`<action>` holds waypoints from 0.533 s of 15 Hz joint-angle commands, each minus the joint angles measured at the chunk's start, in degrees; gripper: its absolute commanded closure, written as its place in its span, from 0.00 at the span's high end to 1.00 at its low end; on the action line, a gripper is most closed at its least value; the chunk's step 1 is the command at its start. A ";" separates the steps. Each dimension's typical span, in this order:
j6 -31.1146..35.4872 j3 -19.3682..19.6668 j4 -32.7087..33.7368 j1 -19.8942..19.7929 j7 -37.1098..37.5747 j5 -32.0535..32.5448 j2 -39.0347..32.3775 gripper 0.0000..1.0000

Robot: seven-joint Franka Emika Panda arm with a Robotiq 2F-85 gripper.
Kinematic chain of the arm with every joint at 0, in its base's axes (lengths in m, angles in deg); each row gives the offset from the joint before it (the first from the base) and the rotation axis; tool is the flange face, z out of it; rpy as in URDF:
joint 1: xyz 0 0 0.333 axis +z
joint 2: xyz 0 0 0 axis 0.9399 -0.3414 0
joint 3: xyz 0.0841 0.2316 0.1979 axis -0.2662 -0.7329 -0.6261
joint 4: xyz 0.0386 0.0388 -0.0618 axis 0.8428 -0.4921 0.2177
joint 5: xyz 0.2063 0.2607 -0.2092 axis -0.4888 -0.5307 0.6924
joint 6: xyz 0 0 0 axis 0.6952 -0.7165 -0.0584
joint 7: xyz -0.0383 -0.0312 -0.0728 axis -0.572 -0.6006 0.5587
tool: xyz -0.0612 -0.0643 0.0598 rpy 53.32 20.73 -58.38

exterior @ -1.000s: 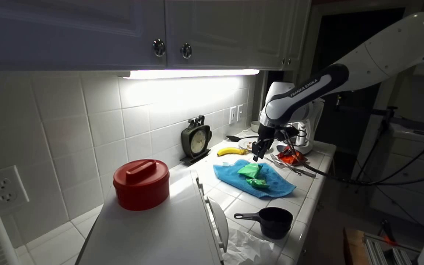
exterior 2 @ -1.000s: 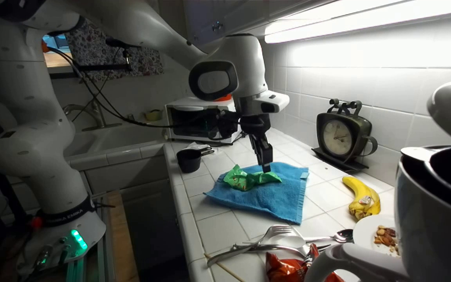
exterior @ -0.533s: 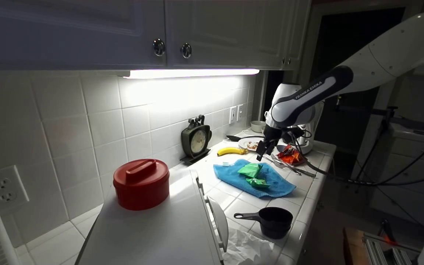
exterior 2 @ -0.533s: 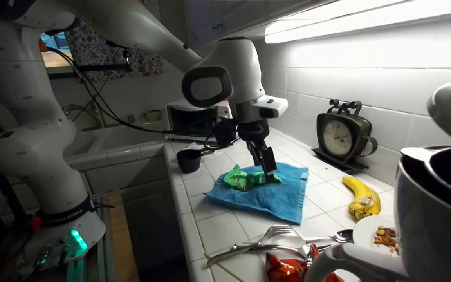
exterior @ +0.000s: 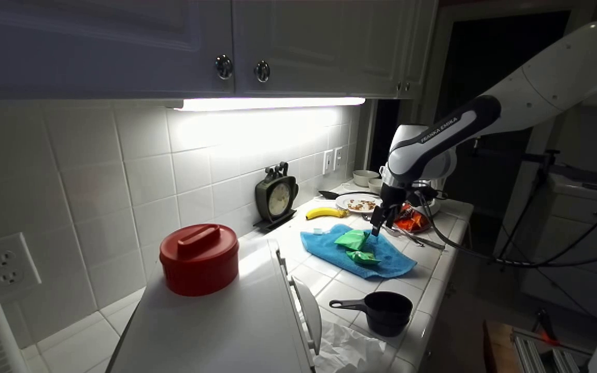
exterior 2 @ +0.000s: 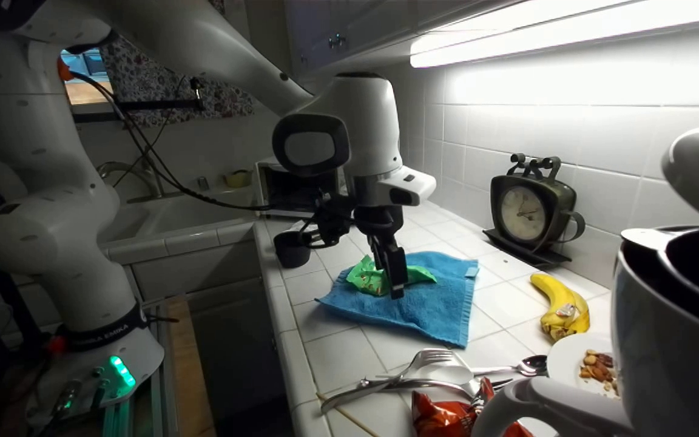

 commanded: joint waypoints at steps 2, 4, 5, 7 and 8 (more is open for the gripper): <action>-10.91 0.55 -2.15 -0.07 0.71 0.99 5.14 1.00; -15.25 0.61 -2.11 0.14 0.03 2.01 5.32 1.00; -17.09 0.56 -2.09 0.25 -0.29 2.20 5.19 1.00; -18.85 0.39 -2.47 0.50 -1.23 2.42 4.58 1.00; -19.12 0.30 -2.77 0.66 -1.78 2.36 4.15 1.00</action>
